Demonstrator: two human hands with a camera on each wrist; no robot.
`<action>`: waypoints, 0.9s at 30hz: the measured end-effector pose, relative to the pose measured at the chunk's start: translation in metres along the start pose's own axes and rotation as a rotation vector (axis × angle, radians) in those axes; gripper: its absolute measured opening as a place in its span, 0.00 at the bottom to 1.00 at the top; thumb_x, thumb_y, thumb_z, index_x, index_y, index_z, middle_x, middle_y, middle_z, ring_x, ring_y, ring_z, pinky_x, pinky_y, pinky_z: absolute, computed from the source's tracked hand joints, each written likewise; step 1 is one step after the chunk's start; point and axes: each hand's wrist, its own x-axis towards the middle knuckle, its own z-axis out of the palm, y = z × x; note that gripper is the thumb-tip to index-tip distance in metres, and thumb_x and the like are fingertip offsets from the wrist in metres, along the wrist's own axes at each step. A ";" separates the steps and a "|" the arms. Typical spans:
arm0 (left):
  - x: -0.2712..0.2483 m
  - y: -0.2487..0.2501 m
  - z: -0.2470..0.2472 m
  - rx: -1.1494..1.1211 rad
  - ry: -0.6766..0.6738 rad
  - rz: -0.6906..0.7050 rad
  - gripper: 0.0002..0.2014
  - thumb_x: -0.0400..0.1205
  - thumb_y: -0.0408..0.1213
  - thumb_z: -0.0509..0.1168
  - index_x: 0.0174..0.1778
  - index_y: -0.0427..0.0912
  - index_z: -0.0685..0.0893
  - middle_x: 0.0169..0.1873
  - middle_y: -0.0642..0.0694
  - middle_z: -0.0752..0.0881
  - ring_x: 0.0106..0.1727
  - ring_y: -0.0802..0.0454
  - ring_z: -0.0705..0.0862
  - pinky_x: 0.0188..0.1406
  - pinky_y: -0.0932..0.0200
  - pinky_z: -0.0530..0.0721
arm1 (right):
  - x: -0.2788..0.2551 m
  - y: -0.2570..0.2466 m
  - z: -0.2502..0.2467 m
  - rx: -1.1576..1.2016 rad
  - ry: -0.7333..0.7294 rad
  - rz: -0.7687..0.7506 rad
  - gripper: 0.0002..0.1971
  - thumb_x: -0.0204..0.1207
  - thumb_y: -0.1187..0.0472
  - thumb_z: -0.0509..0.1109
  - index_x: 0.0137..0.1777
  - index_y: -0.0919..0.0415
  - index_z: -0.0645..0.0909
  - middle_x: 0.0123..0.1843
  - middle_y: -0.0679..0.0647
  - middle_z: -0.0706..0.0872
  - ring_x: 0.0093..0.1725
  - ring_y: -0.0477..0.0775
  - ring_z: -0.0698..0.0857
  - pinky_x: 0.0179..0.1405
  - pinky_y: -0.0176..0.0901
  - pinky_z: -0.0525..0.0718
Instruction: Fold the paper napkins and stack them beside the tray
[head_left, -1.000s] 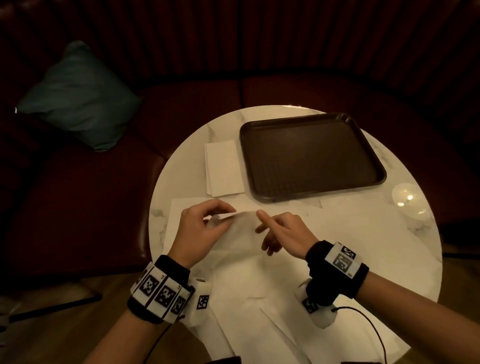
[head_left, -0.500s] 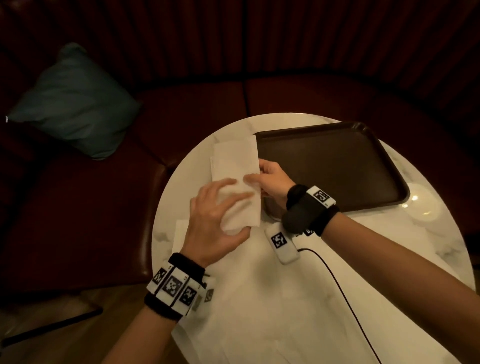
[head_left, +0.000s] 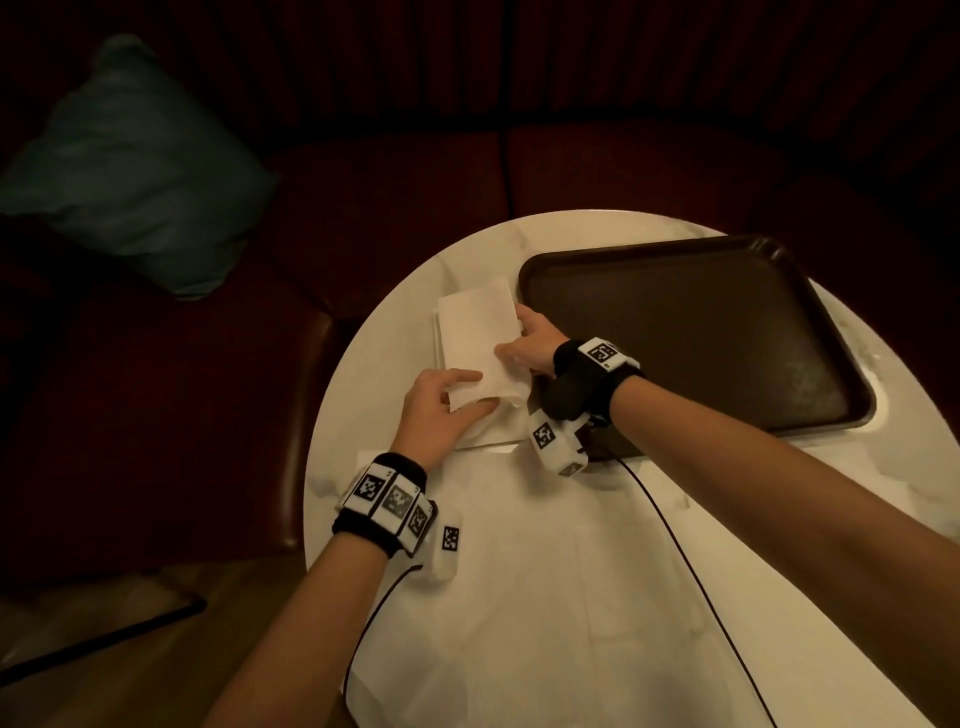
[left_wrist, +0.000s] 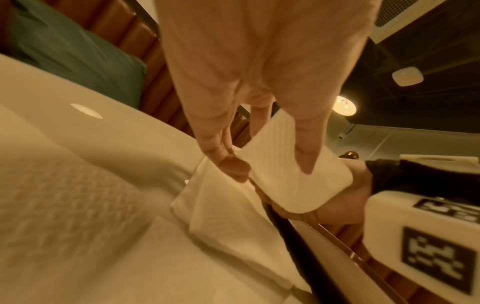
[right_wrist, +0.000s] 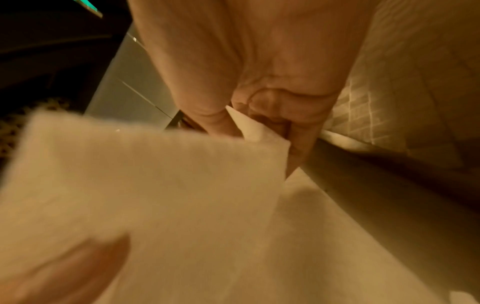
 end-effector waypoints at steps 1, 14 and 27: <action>0.001 -0.001 0.003 0.026 0.008 -0.011 0.22 0.73 0.43 0.77 0.63 0.47 0.86 0.61 0.47 0.79 0.59 0.53 0.78 0.53 0.70 0.75 | 0.004 0.002 0.001 -0.039 0.002 0.002 0.31 0.76 0.70 0.71 0.78 0.58 0.66 0.71 0.57 0.79 0.69 0.59 0.79 0.66 0.48 0.79; 0.004 -0.007 0.003 0.182 -0.081 -0.106 0.46 0.61 0.47 0.85 0.75 0.36 0.75 0.66 0.46 0.73 0.68 0.49 0.74 0.71 0.56 0.74 | -0.005 0.004 -0.005 -0.369 0.085 -0.014 0.36 0.72 0.61 0.77 0.77 0.57 0.63 0.67 0.63 0.79 0.63 0.64 0.82 0.61 0.50 0.82; -0.065 0.018 0.002 0.680 -0.111 0.063 0.23 0.75 0.46 0.74 0.66 0.47 0.81 0.66 0.45 0.73 0.68 0.45 0.70 0.68 0.46 0.74 | -0.173 0.065 -0.042 -0.631 -0.057 -0.134 0.06 0.72 0.58 0.77 0.45 0.49 0.84 0.38 0.47 0.86 0.35 0.44 0.84 0.42 0.39 0.83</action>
